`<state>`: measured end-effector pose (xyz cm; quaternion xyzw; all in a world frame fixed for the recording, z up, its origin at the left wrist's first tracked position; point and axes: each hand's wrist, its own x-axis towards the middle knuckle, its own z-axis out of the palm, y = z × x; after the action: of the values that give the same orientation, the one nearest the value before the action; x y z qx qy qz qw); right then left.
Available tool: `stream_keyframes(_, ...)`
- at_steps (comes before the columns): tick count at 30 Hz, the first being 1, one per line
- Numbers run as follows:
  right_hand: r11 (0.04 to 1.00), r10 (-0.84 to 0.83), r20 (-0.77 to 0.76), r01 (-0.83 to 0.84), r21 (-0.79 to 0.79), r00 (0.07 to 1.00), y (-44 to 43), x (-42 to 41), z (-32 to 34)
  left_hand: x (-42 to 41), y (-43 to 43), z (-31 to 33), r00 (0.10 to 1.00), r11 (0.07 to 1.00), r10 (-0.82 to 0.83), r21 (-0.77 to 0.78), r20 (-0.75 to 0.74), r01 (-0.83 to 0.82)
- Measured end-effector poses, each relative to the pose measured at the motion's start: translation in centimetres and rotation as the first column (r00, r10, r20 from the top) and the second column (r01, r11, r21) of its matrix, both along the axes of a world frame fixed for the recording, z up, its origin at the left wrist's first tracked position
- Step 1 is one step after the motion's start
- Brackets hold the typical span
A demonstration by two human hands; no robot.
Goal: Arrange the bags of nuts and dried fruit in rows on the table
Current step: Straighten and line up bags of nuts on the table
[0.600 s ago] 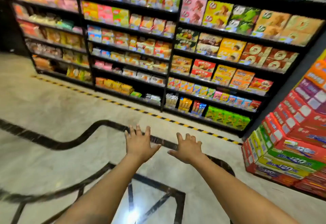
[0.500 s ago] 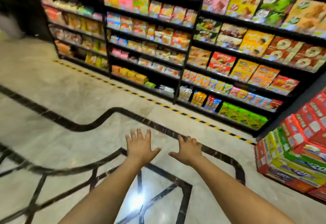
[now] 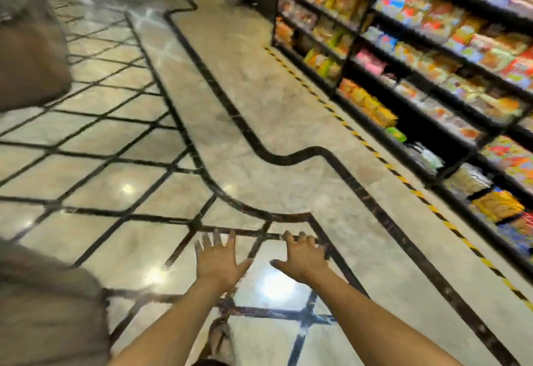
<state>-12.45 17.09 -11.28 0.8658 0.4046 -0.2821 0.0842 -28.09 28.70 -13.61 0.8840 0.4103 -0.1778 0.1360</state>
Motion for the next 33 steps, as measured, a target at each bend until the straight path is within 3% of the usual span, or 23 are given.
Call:
stream_keyframes(4, 0.975, 0.223, -0.019, -0.223, -0.007, 0.975, 9.2, -5.2, -0.8, -7.2, 5.8, -1.1, 0.977, 0.977, 0.211, 0.013, -0.023, -0.211)
stream_keyframes(9, 0.869, 0.495, -0.015, -0.495, 0.008, 0.869, 17.8, -12.1, -0.7, -15.0, 8.8, -0.9, 0.870, 0.869, 0.492, 0.074, -0.035, -0.489)
stream_keyframes(15, 0.607, 0.786, 0.048, -0.784, 0.131, 0.617, 25.5, -20.7, 1.0, -22.2, 9.6, 0.9, 0.663, 0.650, 0.747, 0.157, 0.050, -0.744)
stream_keyframes(20, 0.310, 0.931, 0.117, -0.917, 0.250, 0.346, 29.9, -26.5, 3.3, -25.8, 9.4, 3.7, 0.439, 0.399, 0.885, 0.236, 0.156, -0.886)
stream_keyframes(26, 0.019, 0.990, 0.123, -0.946, 0.325, 0.062, 34.7, -31.0, 7.3, -27.1, 8.8, 6.2, 0.039, -0.017, 0.979, 0.273, 0.198, -0.962)
stream_keyframes(33, -0.192, 0.981, 0.078, -0.914, 0.358, -0.175, 36.6, -35.6, 9.6, -27.3, 6.2, 8.5, -0.307, -0.362, 0.924, 0.264, 0.228, -0.894)
